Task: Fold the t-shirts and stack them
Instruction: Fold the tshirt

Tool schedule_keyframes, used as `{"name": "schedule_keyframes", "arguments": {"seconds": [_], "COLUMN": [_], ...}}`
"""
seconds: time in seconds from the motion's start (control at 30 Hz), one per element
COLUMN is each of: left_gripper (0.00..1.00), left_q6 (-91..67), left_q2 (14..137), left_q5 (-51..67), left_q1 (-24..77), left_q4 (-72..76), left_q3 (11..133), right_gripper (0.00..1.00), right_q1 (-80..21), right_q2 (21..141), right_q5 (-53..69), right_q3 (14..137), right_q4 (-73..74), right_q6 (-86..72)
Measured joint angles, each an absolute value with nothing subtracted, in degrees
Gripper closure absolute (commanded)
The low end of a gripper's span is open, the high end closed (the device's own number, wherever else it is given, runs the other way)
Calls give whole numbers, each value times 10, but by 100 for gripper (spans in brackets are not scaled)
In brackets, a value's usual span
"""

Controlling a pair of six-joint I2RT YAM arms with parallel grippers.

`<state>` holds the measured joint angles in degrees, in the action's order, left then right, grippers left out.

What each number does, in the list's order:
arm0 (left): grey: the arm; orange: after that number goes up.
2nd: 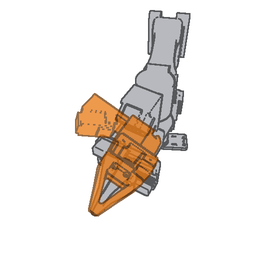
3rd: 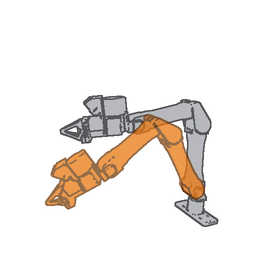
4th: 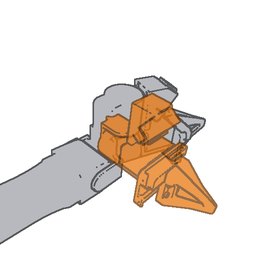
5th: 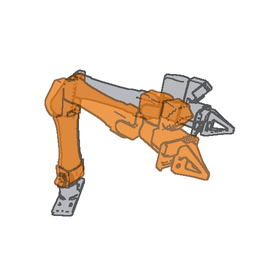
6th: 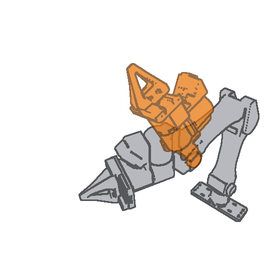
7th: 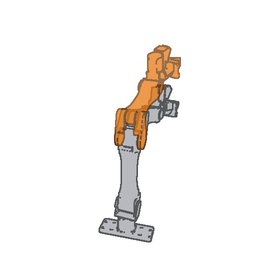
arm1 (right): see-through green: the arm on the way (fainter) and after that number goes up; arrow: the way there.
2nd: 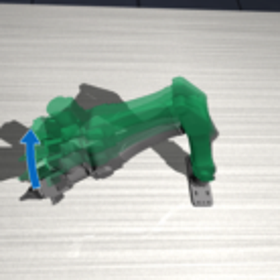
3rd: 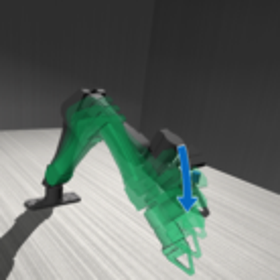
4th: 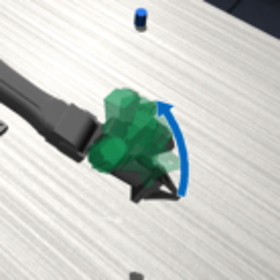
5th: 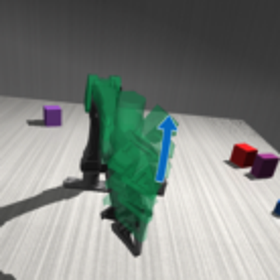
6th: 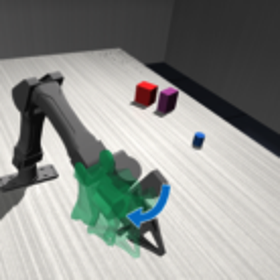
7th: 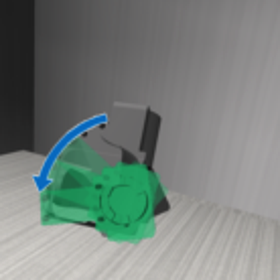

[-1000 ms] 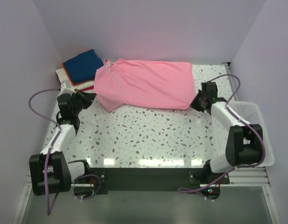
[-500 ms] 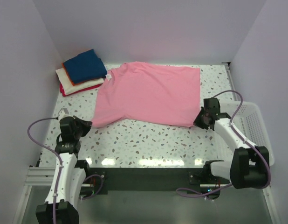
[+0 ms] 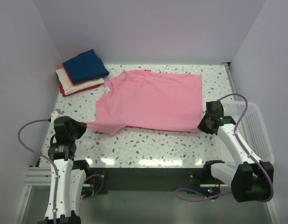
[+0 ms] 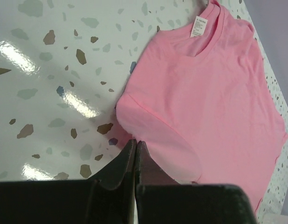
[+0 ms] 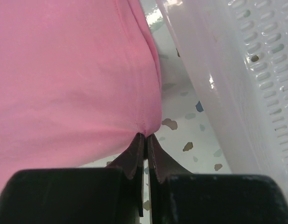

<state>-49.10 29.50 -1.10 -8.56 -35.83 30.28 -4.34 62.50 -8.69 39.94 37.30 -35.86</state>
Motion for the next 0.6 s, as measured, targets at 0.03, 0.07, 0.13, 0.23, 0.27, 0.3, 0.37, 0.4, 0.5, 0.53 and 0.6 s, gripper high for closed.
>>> {"name": "schedule_keyframes", "arguments": {"seconds": [0.03, 0.07, 0.13, 0.23, 0.27, 0.3, 0.37, 0.4, 0.5, 0.53, 0.6], "left_gripper": [100, 100, 100, 100, 100, 100, 100, 100, 100, 100, 100], "left_q6": [-491, -491, -491, -491, -491, -491, -489, -489, -489, -489, -489], "left_q2": [291, 287, 280, 274, 272, 271, 272, 276, 296, 309, 350], "left_q5": [-13, -17, -26, -41, -42, -42, -35, -27, 5, 14, 31], "left_q1": [-86, -86, -86, -86, -86, -86, -86, -86, -86, -86, -86], "left_q4": [-366, -375, -397, -420, -421, -421, -408, -398, -336, -320, -288], "left_q3": [306, 310, 319, 332, 333, 333, 330, 326, 297, 288, 274], "right_gripper": [100, 100, 100, 100, 100, 100, 100, 100, 100, 100, 100], "right_q1": [-43, -43, -43, -43, -43, -43, -43, -43, -43, -42, -42], "right_q2": [625, 625, 625, 625, 625, 625, 625, 626, 639, 648, 672], "right_q5": [-90, -91, -93, -93, -93, -93, -90, -86, -72, -66, -62], "right_q3": [399, 399, 399, 399, 399, 399, 399, 399, 400, 401, 404], "right_q4": [379, 385, 399, 412, 414, 415, 416, 415, 404, 400, 392], "right_q6": [-360, -361, -363, -366, -367, -368, -369, -370, -368, -368, -364]}}
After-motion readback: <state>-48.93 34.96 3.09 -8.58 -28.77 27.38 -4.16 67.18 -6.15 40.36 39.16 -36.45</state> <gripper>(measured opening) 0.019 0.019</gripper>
